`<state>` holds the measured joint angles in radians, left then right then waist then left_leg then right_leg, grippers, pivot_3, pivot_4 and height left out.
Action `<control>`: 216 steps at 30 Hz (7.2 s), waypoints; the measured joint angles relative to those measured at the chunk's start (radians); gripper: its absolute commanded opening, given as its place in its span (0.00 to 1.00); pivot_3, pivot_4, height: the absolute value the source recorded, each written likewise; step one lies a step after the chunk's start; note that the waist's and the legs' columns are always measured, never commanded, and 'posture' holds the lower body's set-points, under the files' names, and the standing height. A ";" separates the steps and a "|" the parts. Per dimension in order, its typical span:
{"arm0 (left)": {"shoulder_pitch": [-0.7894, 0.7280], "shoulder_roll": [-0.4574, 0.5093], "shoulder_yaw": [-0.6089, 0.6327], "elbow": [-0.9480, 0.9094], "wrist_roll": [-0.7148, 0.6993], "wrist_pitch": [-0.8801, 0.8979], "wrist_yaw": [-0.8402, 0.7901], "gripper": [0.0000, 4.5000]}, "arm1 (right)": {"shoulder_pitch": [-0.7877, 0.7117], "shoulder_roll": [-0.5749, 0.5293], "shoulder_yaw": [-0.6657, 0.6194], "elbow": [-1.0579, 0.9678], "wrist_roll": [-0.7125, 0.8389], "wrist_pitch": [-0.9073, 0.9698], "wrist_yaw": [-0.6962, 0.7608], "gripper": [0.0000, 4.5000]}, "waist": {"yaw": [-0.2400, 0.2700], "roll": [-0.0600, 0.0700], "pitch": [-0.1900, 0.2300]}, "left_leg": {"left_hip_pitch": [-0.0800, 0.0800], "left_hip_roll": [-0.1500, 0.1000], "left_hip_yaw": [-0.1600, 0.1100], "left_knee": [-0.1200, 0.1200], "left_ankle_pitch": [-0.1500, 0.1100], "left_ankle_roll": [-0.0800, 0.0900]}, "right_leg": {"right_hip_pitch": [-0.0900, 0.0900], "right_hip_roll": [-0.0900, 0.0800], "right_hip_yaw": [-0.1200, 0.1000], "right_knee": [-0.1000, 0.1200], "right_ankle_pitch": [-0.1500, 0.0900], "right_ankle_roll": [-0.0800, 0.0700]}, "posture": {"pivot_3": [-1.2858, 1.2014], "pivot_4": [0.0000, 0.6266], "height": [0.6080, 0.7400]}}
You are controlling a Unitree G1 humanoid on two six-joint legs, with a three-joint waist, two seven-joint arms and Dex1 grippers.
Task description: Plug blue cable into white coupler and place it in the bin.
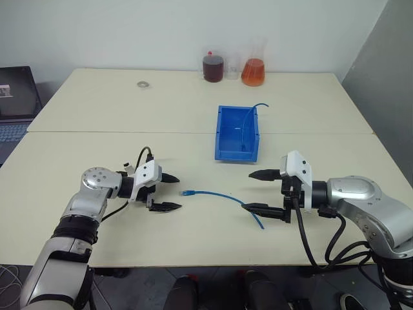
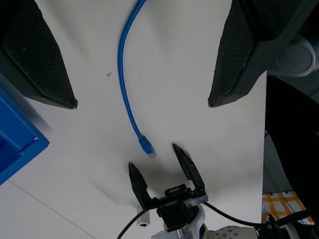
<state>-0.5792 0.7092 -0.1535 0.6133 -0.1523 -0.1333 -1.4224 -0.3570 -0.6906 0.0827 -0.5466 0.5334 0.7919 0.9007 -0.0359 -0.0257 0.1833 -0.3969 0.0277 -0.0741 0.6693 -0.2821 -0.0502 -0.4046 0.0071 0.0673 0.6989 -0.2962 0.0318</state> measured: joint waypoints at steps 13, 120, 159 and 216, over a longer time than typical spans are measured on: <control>-0.003 -0.002 0.000 0.016 0.002 -0.031 -0.065 0.37 | 0.000 0.000 0.001 0.000 0.003 0.001 -0.019 1.00 | 0.002 0.000 0.000 | 0.000 0.000 0.000 0.000 0.000 0.000 | 0.000 0.000 0.000 0.000 0.000 0.000 | 0.52 0.24 1.00; 0.003 -0.181 0.296 -0.721 -1.068 1.469 0.599 0.05 | -0.164 0.083 -0.143 0.353 1.051 0.327 -0.547 1.00 | 0.003 0.002 0.000 | -0.003 0.001 -0.001 0.006 0.000 0.000 | 0.000 0.002 0.001 0.002 0.000 0.000 | 0.52 0.24 1.00; 0.013 -0.180 0.295 -0.726 -1.066 1.473 0.586 0.05 | -0.172 0.106 -0.141 0.352 1.043 0.359 -0.498 0.15 | 0.003 0.002 0.000 | -0.003 0.001 -0.001 0.005 0.000 0.000 | 0.000 0.002 0.001 -0.001 0.000 0.000 | 0.52 0.24 1.00; 0.647 -0.482 0.335 -0.929 0.065 0.554 1.449 1.00 | -0.293 0.147 -0.086 0.369 0.656 0.298 -0.261 0.03 | 0.030 0.005 0.001 | -0.004 -0.002 0.002 -0.006 0.002 -0.003 | 0.001 -0.007 0.001 -0.017 0.006 0.004 | 0.52 0.24 1.00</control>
<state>0.0678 0.2270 0.1816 -0.3157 -0.0869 0.4211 0.0264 -0.6500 -0.5434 -0.0036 -0.1773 1.1892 1.0896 0.6394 -0.0061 -0.0209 0.1843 -0.4005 0.0257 -0.0718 0.6630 -0.2803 -0.0530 -0.4033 0.0005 0.0687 0.6822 -0.2907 0.0363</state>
